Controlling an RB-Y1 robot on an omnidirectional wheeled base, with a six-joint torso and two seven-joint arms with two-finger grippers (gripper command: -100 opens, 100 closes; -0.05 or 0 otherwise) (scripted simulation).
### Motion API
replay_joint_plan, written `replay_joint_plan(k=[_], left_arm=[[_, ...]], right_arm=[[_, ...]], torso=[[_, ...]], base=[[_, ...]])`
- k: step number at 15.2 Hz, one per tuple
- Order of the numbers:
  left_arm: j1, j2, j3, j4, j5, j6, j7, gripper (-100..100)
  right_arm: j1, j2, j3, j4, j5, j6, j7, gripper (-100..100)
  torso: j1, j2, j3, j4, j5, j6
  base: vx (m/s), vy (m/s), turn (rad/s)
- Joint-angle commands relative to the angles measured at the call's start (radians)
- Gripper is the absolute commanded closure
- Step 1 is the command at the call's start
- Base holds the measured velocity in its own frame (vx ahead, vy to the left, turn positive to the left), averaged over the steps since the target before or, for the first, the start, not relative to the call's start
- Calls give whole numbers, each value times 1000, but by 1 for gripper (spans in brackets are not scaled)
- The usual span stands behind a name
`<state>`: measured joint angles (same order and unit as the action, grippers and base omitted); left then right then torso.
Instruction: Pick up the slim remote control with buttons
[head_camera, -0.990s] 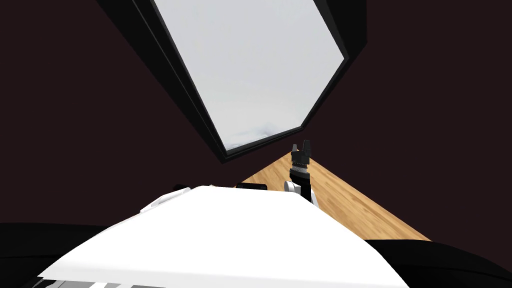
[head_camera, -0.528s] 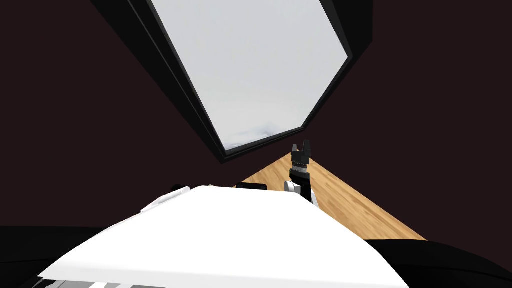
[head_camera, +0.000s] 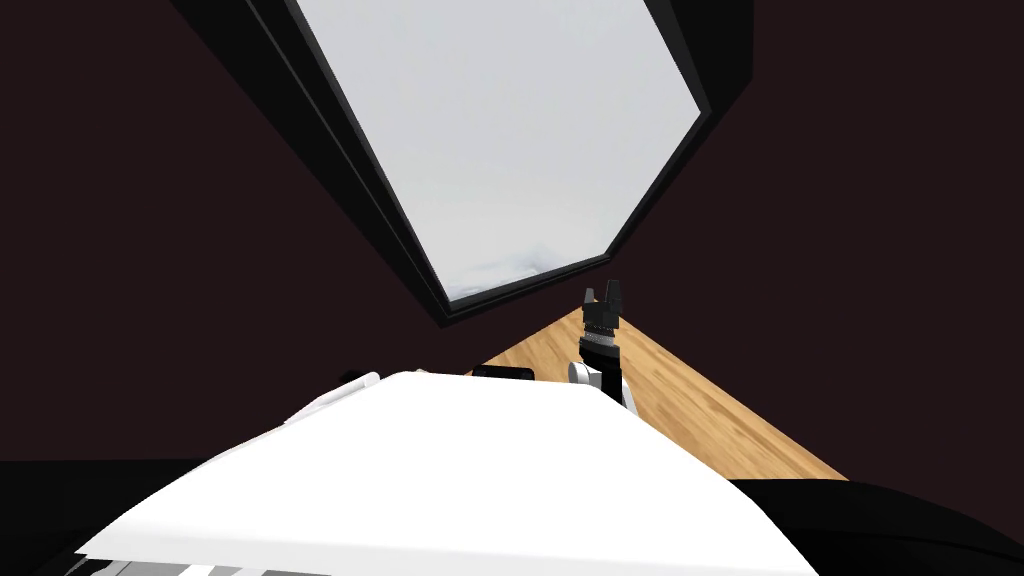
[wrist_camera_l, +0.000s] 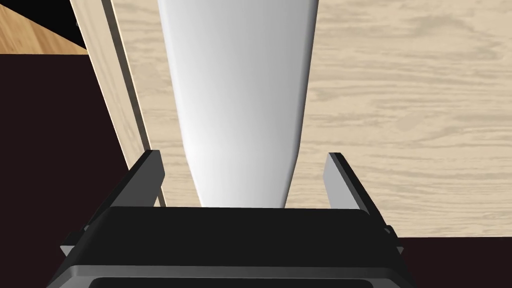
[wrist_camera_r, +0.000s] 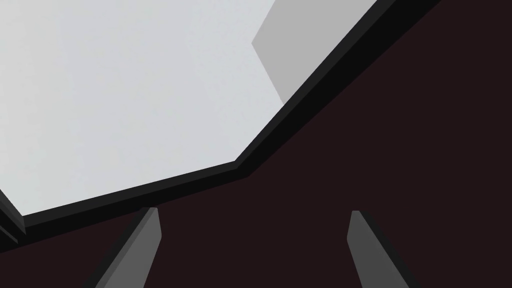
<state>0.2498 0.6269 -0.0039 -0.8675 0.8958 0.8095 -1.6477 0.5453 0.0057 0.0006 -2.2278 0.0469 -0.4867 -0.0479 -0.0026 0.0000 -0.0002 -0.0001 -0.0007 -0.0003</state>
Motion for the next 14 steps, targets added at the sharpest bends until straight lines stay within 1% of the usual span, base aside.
replay_joint_plan(k=[1, 2, 3, 4, 5, 9, 10, 11, 12, 13, 14], left_arm=[[-11, -7, 12, 26, 2, -4, -30, -100], [-26, -16, 26, 60, 6, -8, -64, -100], [-26, -16, 26, 60, 6, -8, -64, -100], [-21, -12, 21, 48, 5, -6, -49, -100], [-22, -13, 22, 51, 5, -7, -54, 100], [-22, -13, 22, 51, 5, -7, -54, 100], [4, 2, -2, 1, -1, 1, -4, 100], [4, 2, -2, -8, -1, 1, 3, 100], [19, 11, -17, -41, -4, 5, 31, 100], [19, 11, -17, -42, -4, 5, 36, 100], [34, 19, -31, -75, -7, 9, 68, 100]], right_arm=[[0, 0, 0, 0, 0, 0, 0, 0], [0, 0, 0, 0, 0, 0, 0, 0], [0, 0, 0, 0, 0, 0, 0, 0], [0, 0, 0, 0, 0, 0, 0, 0], [0, 0, 0, 0, 0, 0, 0, 0], [0, 0, 0, 0, 0, 0, 0, 0], [0, 0, 0, 0, 0, 0, 0, 0], [0, 0, 0, 0, 0, 0, 0, 0], [0, 0, 0, 0, 0, 0, 0, 0], [0, 0, 0, 0, 0, 0, 0, 0], [0, 0, 0, 0, 0, 0, 0, 0]], torso=[[0, 0, 0, 0, 0, 0], [0, 0, 0, 0, 0, 0], [0, 0, 0, 0, 0, 0], [0, 0, 0, 0, 0, 0], [0, 0, 0, 0, 0, 0], [1, 1, 0, 0, 0, 0], [1, 1, 0, 0, 0, 0], [2, 1, 1, 0, 0, 1], [3, 1, 1, 0, 0, 1], [3, 2, 1, 0, 0, 1], [3, 2, 1, 1, 0, 1]], base=[[11, -21, 21], [11, -21, 31], [11, -21, 27], [6, -12, 9], [0, 0, 0], [0, 0, 0], [-9, 15, -41], [-14, 32, -49], [-18, 35, -45], [-17, 29, -33], [-15, 27, -35]])
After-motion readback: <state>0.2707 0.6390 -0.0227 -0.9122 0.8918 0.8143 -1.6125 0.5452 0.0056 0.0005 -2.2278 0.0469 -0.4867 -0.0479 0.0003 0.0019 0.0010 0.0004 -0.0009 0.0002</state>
